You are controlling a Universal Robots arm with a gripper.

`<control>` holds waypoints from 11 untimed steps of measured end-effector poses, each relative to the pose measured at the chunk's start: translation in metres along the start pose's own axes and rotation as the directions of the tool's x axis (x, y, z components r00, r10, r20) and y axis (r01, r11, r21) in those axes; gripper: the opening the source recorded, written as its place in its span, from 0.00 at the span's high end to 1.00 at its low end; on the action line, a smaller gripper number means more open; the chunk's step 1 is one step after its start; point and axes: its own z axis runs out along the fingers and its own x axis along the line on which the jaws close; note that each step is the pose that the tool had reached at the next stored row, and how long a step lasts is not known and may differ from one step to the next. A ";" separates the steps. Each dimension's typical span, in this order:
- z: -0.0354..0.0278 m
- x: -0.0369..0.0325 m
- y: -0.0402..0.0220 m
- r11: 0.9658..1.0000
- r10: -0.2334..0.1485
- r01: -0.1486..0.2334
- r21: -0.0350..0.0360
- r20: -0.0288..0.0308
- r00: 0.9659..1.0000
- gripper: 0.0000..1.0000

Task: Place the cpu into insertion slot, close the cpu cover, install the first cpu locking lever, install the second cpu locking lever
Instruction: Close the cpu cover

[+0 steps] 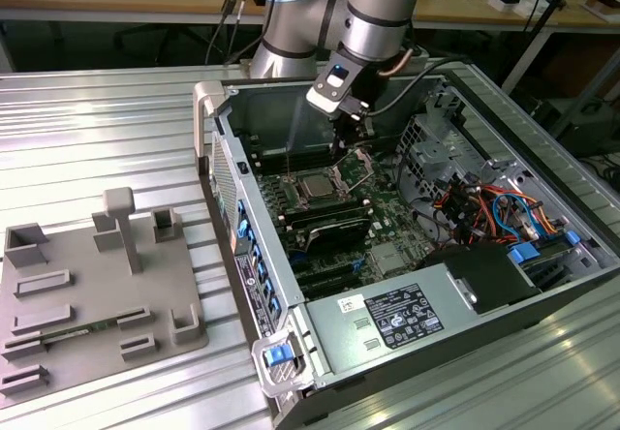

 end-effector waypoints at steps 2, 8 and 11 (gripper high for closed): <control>0.0002 0.0013 0.0062 1.000 0.000 0.000 0.000 0.000 1.000 0.89; 0.0009 0.0039 0.0296 1.000 0.000 0.000 0.002 0.000 1.000 0.89; 0.0003 0.0052 0.0375 1.000 0.000 0.000 0.002 0.001 1.000 0.89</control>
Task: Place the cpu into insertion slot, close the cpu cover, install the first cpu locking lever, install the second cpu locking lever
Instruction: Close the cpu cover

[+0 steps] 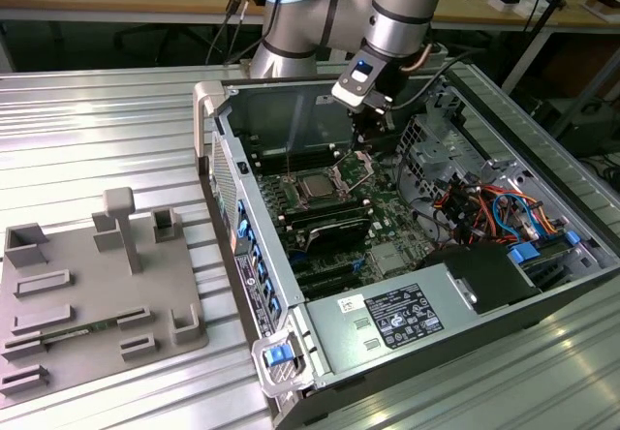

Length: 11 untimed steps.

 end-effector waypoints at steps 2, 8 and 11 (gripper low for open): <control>0.0000 0.0004 0.0059 1.000 0.000 0.000 0.000 0.000 1.000 0.89; 0.0006 0.0030 0.0234 1.000 0.000 0.000 0.003 0.005 1.000 0.89; 0.0012 0.0044 0.0329 1.000 -0.001 0.001 0.007 0.006 1.000 0.89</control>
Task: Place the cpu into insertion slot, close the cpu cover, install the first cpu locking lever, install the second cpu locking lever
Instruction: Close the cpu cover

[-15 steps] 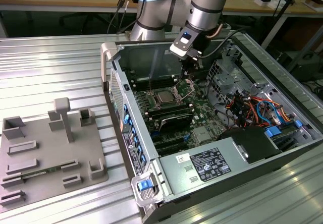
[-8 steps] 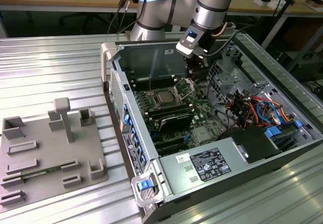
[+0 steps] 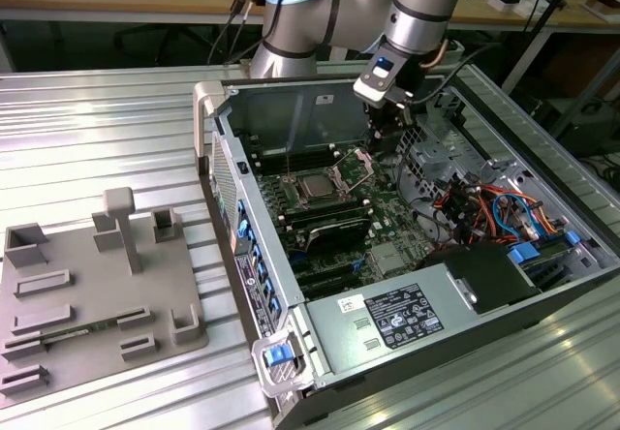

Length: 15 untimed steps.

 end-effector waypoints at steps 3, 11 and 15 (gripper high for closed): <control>0.0033 0.0000 0.0073 1.000 0.000 0.000 0.007 0.003 1.000 0.89; 0.0138 -0.0016 0.0076 1.000 0.000 0.000 0.008 0.000 1.000 0.89; 0.0118 -0.0017 0.0077 1.000 0.000 0.000 0.008 0.000 1.000 0.89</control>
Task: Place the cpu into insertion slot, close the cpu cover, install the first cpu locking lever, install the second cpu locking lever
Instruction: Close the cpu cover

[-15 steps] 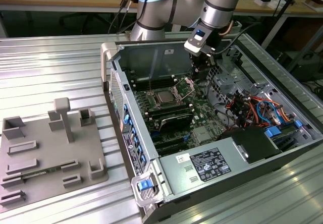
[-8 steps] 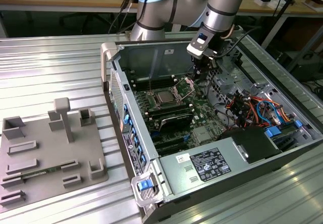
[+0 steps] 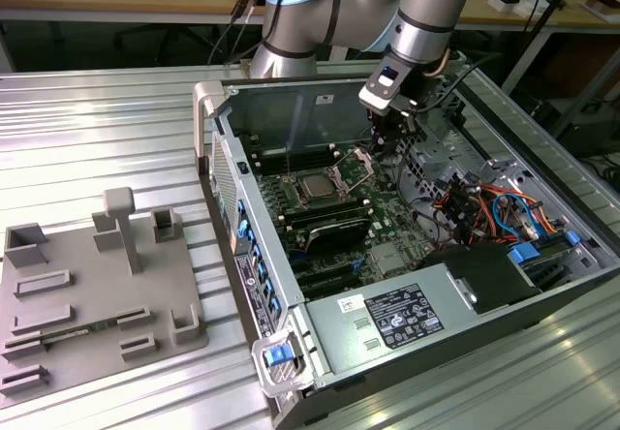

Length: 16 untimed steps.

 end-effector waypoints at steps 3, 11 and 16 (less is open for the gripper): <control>-0.0082 -0.0003 0.0002 1.000 0.000 0.000 0.000 0.000 1.000 0.89; -0.0096 -0.0006 0.0001 1.000 0.000 0.000 0.000 0.000 1.000 0.89; -0.0080 -0.0084 0.0001 1.000 0.000 0.000 0.000 0.000 1.000 0.89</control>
